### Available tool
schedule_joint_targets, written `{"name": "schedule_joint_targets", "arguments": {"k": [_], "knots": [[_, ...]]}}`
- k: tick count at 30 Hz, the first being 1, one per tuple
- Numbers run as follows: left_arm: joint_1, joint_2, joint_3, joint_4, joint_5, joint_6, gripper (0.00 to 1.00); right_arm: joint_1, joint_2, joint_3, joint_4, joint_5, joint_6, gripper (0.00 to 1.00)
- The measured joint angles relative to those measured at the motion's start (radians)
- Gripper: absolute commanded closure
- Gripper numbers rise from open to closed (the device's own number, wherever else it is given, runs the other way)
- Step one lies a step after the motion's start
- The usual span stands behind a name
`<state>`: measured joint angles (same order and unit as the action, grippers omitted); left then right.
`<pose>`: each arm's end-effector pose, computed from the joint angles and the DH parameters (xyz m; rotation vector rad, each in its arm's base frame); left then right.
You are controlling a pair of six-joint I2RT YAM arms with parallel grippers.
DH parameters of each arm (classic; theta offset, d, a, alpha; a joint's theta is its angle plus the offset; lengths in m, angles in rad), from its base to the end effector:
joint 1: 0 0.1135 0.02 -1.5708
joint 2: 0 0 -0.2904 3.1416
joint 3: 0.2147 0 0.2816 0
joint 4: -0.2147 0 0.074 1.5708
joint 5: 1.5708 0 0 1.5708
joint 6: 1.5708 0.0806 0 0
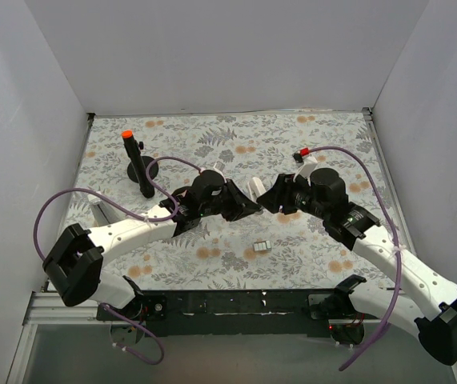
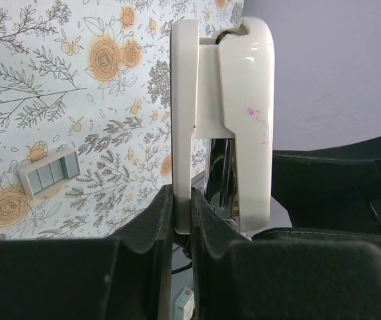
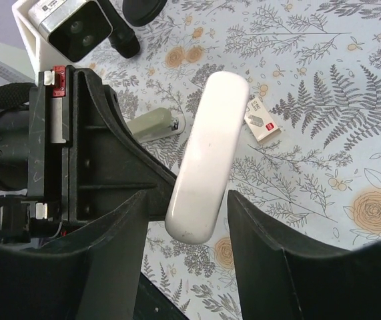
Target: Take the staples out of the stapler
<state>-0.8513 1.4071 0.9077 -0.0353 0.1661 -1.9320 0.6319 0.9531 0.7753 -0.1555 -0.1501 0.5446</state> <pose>0.2371 -0.2908 0.2427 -1.2748 2.3732 -1.5491 0.2176 0.1742 0.3103 -0.1953 2.0043 0.9203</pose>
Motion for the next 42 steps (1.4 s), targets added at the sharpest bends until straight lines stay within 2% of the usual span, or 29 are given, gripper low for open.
{"name": "schedule_joint_targets", "arguments": {"k": [8,11,12,15,16,20,25,32,38,42], "knots": [[0.0,-0.023,0.0,-0.009,-0.029,-0.051,1.0,0.016,-0.003,-0.002,-0.002,0.042,-0.006,0.46],[0.0,-0.023,0.0,-0.01,-0.03,-0.057,1.0,0.018,0.0,-0.005,0.003,0.045,-0.001,0.63],[0.0,-0.023,0.0,-0.01,-0.03,-0.058,1.0,0.019,0.001,-0.005,0.01,0.046,0.002,0.77],[0.001,-0.023,0.0,-0.01,-0.037,-0.054,1.0,0.024,0.005,-0.005,0.016,0.064,0.012,0.97],[0.001,-0.023,0.0,-0.01,-0.039,-0.046,1.0,0.025,0.005,-0.005,0.016,0.071,0.016,0.99],[0.001,-0.024,0.0,-0.013,-0.043,0.028,1.0,0.037,0.007,0.007,-0.013,0.102,0.024,0.99],[0.005,-0.04,-0.001,-0.063,-0.058,0.183,1.0,0.043,0.032,0.104,-0.109,0.143,-0.001,0.99],[0.006,-0.164,-0.085,-0.107,-0.06,0.419,1.0,0.017,0.076,0.24,-0.142,0.159,-0.04,0.99],[0.011,-0.222,-0.127,-0.108,-0.019,0.539,1.0,-0.023,0.114,0.269,-0.125,0.127,-0.093,0.93],[0.013,-0.222,-0.145,-0.098,0.014,0.56,1.0,-0.054,0.156,0.268,-0.09,0.079,-0.133,0.82]]}}
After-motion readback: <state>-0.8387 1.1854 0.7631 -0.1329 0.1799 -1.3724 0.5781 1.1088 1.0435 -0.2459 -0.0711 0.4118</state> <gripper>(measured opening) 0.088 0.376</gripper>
